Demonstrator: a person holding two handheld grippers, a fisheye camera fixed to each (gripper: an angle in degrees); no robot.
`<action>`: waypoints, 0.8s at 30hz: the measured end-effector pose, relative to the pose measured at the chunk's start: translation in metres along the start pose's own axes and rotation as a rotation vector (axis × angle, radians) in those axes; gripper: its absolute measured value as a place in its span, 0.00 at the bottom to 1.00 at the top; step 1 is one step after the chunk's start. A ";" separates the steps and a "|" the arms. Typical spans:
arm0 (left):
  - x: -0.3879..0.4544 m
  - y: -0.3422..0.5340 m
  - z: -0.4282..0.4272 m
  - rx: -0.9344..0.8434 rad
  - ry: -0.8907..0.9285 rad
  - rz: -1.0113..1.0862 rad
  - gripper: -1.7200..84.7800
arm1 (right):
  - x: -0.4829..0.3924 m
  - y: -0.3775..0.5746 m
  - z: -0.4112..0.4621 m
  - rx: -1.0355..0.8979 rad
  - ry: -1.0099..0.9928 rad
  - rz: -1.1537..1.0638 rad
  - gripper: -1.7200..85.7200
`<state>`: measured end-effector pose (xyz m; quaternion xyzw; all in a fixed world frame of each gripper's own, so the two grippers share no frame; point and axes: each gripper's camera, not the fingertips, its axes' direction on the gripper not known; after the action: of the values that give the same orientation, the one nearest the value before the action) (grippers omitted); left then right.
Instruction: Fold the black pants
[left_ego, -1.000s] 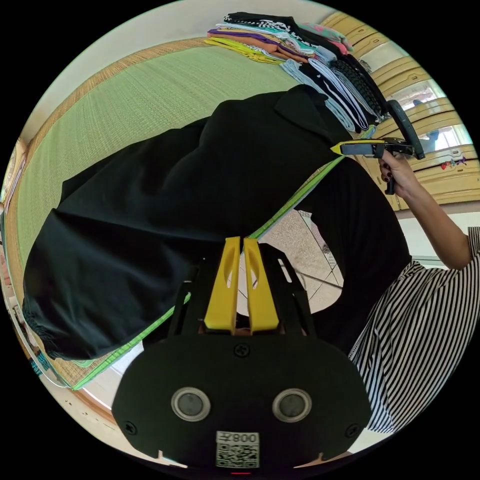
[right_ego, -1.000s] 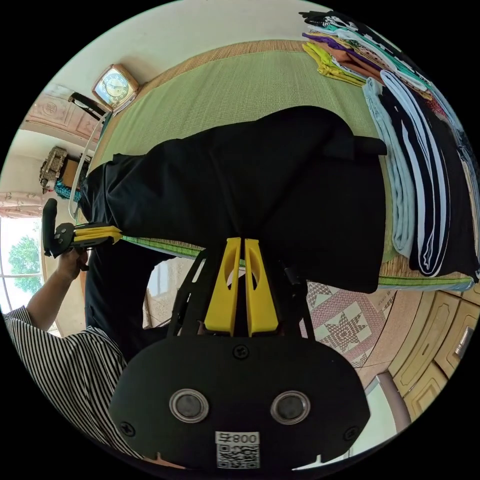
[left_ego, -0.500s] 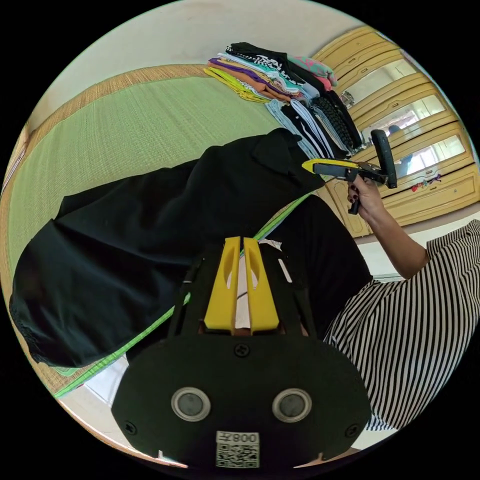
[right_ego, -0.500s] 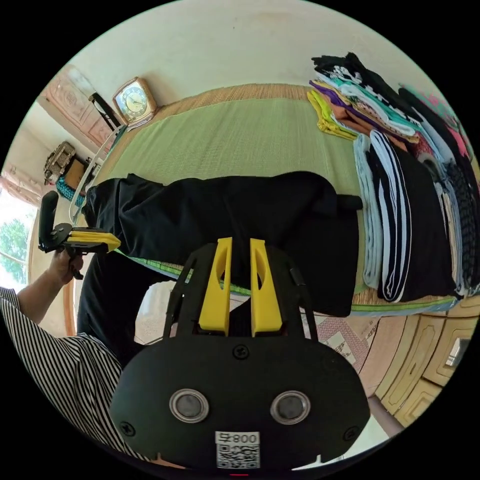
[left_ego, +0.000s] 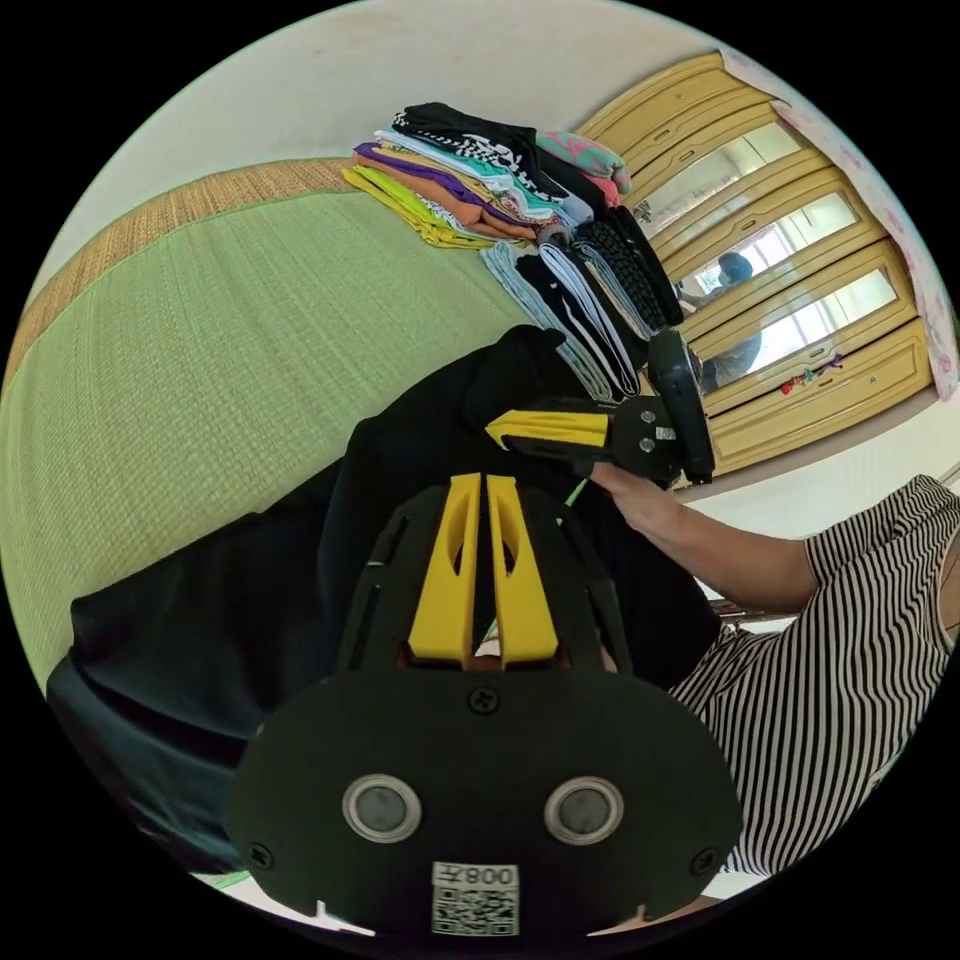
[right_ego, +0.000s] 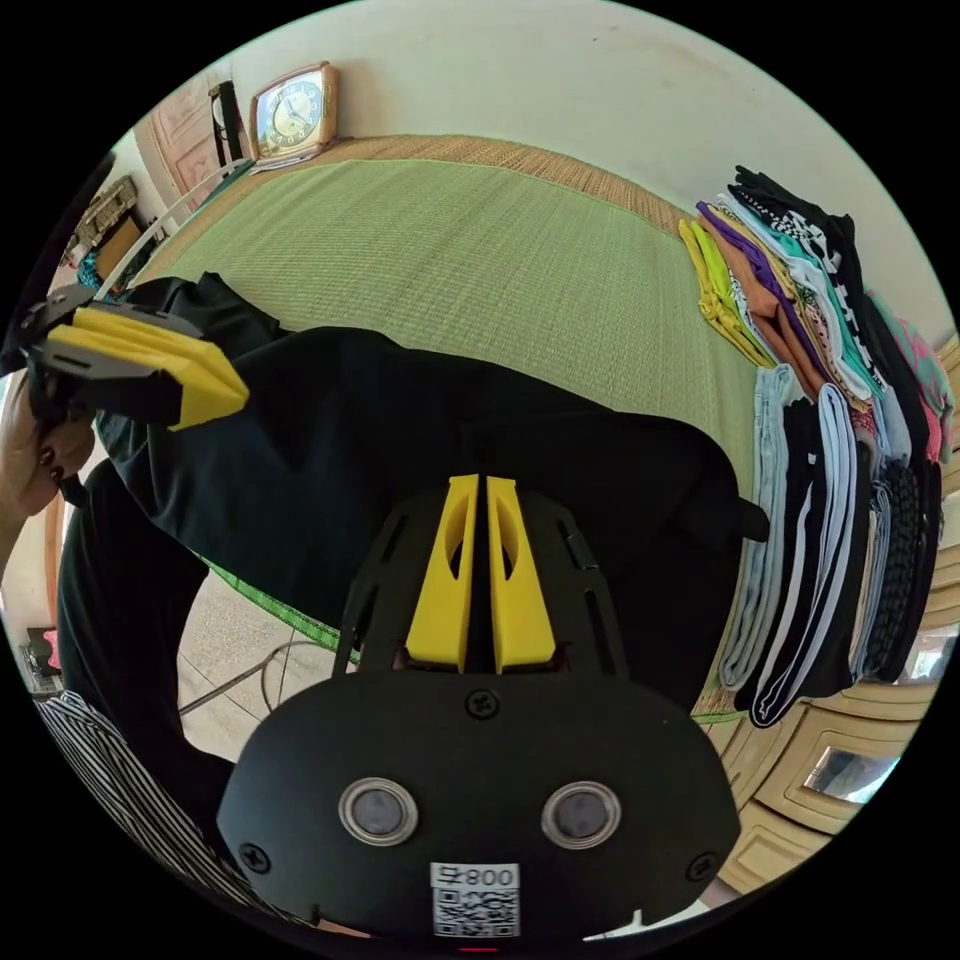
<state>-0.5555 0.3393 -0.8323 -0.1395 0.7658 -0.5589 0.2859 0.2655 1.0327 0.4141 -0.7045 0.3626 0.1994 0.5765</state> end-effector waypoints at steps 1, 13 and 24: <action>0.001 -0.014 0.001 0.001 0.011 0.013 0.04 | 0.002 0.004 0.001 0.007 -0.012 0.001 0.03; 0.069 -0.190 0.066 -0.169 -0.016 0.285 0.12 | 0.055 0.069 -0.010 0.155 -0.269 0.164 0.02; 0.123 -0.251 0.067 -0.304 -0.295 0.432 0.04 | 0.073 0.104 -0.011 0.242 -0.382 0.168 0.02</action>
<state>-0.6408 0.1376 -0.6466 -0.0944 0.8028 -0.3378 0.4822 0.2344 0.9941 0.2966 -0.5472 0.3256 0.3315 0.6962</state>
